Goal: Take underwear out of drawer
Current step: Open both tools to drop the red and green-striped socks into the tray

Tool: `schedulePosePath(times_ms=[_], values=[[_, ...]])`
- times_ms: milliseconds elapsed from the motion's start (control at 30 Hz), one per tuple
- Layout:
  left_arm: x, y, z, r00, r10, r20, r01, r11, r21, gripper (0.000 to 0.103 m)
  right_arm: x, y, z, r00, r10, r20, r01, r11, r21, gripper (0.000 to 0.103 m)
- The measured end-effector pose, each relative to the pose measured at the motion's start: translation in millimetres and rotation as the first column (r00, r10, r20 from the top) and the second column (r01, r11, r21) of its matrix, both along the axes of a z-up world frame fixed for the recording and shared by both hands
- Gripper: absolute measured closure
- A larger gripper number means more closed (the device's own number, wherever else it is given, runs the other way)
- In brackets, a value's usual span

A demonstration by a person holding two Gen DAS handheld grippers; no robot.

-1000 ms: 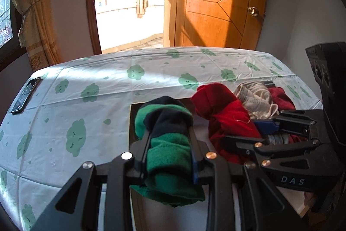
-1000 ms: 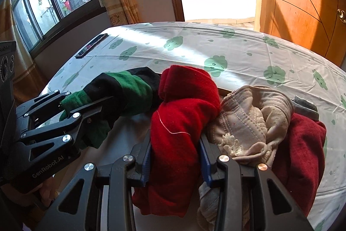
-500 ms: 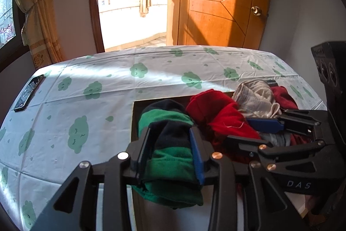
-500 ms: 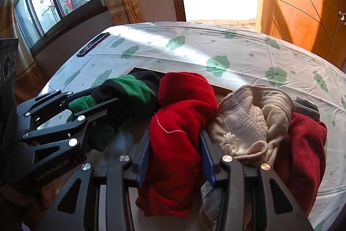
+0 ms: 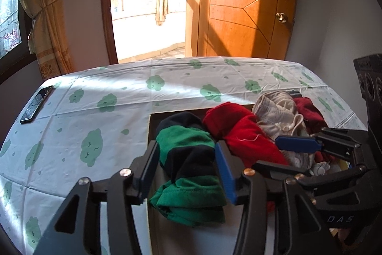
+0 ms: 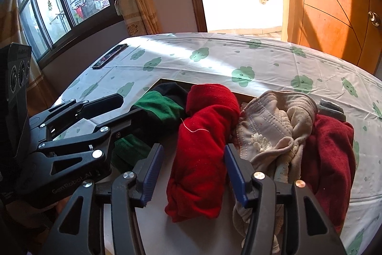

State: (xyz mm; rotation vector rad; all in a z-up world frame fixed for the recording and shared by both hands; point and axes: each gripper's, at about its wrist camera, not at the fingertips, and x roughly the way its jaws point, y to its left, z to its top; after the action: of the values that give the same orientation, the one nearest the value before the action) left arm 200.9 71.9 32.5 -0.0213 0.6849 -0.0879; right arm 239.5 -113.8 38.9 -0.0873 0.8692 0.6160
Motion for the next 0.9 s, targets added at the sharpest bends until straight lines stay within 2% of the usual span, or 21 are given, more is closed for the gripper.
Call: schedulePosePath(times_ms=[500, 900], values=[[-38.8, -2.9, 12.3, 0.996, -0.004, 0.090, 0.006, 1.000, -0.021, 0.051, -44.7, -18.4, 10.7, 0.999, 0.008, 0.038, -0.012, 0.995, 0.097, 0.046], [-99.7, -1.0, 13.9, 0.990, -0.008, 0.144, 0.019, 0.997, -0.077, 0.045, -108.3, -41.3, 10.6, 0.998, 0.041, 0.056, -0.049, 0.986, 0.161, 0.041]])
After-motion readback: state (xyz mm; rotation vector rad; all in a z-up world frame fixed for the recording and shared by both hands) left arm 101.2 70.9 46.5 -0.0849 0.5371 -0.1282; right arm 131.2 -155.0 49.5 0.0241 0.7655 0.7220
